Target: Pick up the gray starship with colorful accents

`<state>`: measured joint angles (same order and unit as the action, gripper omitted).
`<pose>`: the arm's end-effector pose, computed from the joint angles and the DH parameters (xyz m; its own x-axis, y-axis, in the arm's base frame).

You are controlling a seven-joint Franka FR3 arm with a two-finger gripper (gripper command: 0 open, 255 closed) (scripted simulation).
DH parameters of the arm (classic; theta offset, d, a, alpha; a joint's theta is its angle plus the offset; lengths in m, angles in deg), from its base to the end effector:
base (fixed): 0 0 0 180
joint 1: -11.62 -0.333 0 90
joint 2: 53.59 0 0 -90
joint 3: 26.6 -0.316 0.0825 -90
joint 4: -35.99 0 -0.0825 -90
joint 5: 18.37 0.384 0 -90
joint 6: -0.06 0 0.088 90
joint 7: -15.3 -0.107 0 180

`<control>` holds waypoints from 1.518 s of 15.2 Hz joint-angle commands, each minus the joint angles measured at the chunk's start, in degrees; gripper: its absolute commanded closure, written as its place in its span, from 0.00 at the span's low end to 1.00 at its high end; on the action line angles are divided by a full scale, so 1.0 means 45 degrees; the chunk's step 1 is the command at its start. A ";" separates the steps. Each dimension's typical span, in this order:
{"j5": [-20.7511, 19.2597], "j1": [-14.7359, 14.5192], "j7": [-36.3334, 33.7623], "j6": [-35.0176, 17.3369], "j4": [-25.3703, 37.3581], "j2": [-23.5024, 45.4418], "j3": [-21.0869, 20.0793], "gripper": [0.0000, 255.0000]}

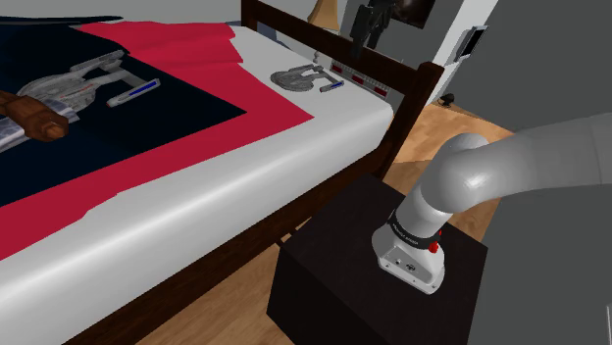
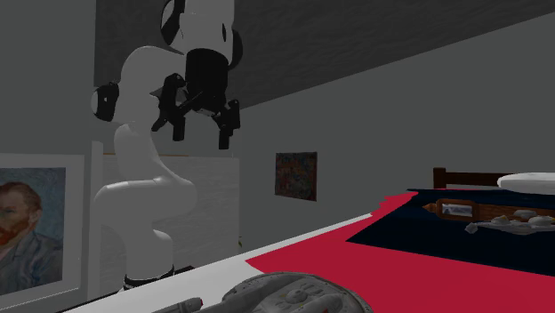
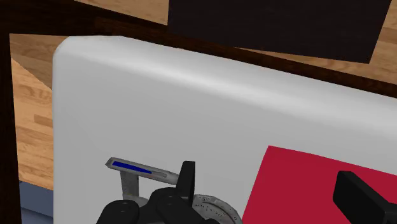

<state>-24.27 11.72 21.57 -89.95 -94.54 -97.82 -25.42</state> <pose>0.3110 -0.0203 0.6233 0.9943 0.0915 0.0546 0.0860 -0.9918 0.0948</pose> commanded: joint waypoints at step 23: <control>0.0587 0.0354 0.4757 -0.4877 0.4902 0.9444 0.3310 0.00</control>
<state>-22.34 13.21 41.96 -111.64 -74.42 -57.51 -10.88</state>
